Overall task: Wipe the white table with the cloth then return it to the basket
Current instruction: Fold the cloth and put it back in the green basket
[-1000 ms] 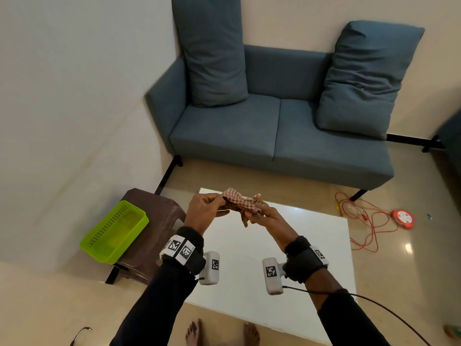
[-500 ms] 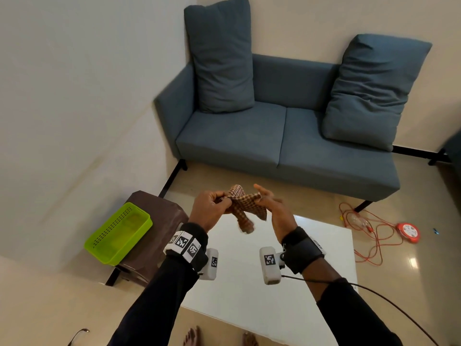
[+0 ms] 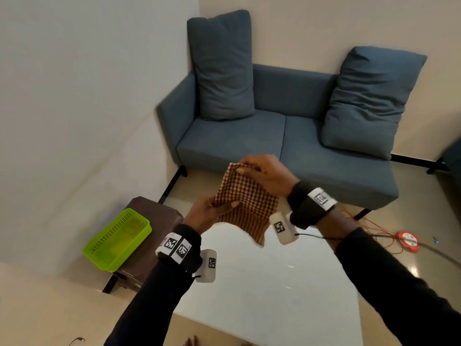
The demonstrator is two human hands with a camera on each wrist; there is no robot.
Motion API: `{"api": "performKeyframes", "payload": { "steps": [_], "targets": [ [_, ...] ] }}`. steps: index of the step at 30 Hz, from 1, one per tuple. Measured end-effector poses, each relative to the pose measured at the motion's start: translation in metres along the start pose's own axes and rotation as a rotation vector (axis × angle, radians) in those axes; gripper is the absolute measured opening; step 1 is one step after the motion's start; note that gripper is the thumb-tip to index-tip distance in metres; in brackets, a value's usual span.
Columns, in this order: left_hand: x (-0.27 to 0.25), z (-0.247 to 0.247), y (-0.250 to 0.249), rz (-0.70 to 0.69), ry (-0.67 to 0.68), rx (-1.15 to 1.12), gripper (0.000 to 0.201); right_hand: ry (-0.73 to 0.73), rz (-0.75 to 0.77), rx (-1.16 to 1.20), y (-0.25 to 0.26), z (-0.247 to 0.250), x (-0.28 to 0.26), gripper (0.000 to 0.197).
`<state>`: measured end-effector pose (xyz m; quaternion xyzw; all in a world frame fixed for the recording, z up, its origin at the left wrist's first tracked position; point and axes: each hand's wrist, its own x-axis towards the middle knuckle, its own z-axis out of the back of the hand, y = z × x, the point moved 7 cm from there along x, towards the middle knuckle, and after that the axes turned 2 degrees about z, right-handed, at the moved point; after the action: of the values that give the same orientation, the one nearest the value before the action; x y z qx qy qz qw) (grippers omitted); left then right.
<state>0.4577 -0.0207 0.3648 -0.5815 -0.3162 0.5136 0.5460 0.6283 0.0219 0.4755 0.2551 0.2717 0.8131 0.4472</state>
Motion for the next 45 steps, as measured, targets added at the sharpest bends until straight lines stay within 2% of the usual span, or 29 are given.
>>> {"api": "performKeyframes", "payload": {
  "steps": [1,3,5,6,10,12,14,16,19,20,22,24,26,29,32,34,35,37,39,42,45],
  "targets": [
    [-0.002,0.000,-0.003,-0.001,0.006,-0.053,0.018,0.011,-0.095,0.126,-0.013,0.011,-0.004,0.028],
    [-0.005,0.002,-0.006,0.003,-0.018,-0.084,0.024,-0.035,-0.329,0.510,-0.049,0.012,-0.032,0.058],
    [-0.006,0.003,0.001,0.053,-0.034,-0.126,0.031,-0.036,-0.510,0.801,-0.080,-0.027,-0.067,0.090],
    [-0.007,0.003,0.005,0.092,-0.024,-0.147,0.033,-0.026,-0.564,0.899,-0.085,-0.055,-0.083,0.099],
    [-0.006,0.006,0.022,0.134,0.006,-0.063,0.033,-0.101,-0.730,1.306,-0.077,-0.143,-0.118,0.098],
    [-0.008,0.011,0.033,0.160,0.005,-0.014,0.034,-0.200,-0.793,1.512,-0.084,-0.163,-0.119,0.100],
    [-0.012,0.020,0.046,0.208,-0.025,-0.015,0.038,-0.261,-0.765,1.597,-0.090,-0.169,-0.114,0.097],
    [-0.016,0.029,0.060,0.246,-0.066,-0.091,0.038,-0.207,-0.723,1.511,-0.090,-0.174,-0.108,0.087],
    [-0.027,0.038,0.076,0.362,-0.167,-0.209,0.035,-0.060,-0.730,1.355,-0.083,-0.186,-0.101,0.054],
    [-0.029,0.041,0.080,0.391,-0.199,-0.201,0.032,-0.061,-0.771,1.317,-0.086,-0.190,-0.101,0.054],
    [-0.029,0.047,0.081,0.409,-0.231,-0.128,0.023,-0.123,-0.847,1.233,-0.091,-0.190,-0.097,0.076],
    [-0.025,0.053,0.078,0.419,-0.214,-0.057,0.025,-0.167,-0.869,1.080,-0.092,-0.181,-0.089,0.090],
    [-0.018,0.061,0.076,0.432,-0.194,0.058,0.029,-0.137,-0.800,0.907,-0.088,-0.168,-0.075,0.083],
    [-0.008,0.074,0.074,0.433,-0.226,0.264,0.029,-0.100,-0.639,0.552,-0.078,-0.151,-0.059,0.057],
    [-0.008,0.075,0.080,0.475,-0.286,0.270,0.028,-0.069,-0.520,0.201,-0.061,-0.145,-0.053,0.035],
    [-0.015,0.069,0.093,0.546,-0.290,0.174,0.028,-0.067,-0.508,0.014,-0.056,-0.147,-0.053,0.015],
    [-0.021,0.065,0.100,0.597,-0.287,0.078,0.027,-0.064,-0.516,-0.054,-0.055,-0.148,-0.054,0.011],
    [-0.033,0.056,0.112,0.684,-0.282,-0.194,0.022,-0.043,-0.520,-0.131,-0.054,-0.154,-0.059,0.024],
    [-0.041,0.049,0.122,0.712,-0.277,-0.410,0.024,-0.020,-0.512,-0.124,-0.053,-0.160,-0.064,0.030],
    [-0.048,0.054,0.132,0.654,-0.362,-0.617,0.048,-0.062,-0.504,-0.052,-0.054,-0.165,-0.068,0.024],
    [-0.048,0.072,0.130,0.531,-0.517,-0.595,0.065,-0.139,-0.499,0.074,-0.049,-0.164,-0.061,0.019]
  ]
}}
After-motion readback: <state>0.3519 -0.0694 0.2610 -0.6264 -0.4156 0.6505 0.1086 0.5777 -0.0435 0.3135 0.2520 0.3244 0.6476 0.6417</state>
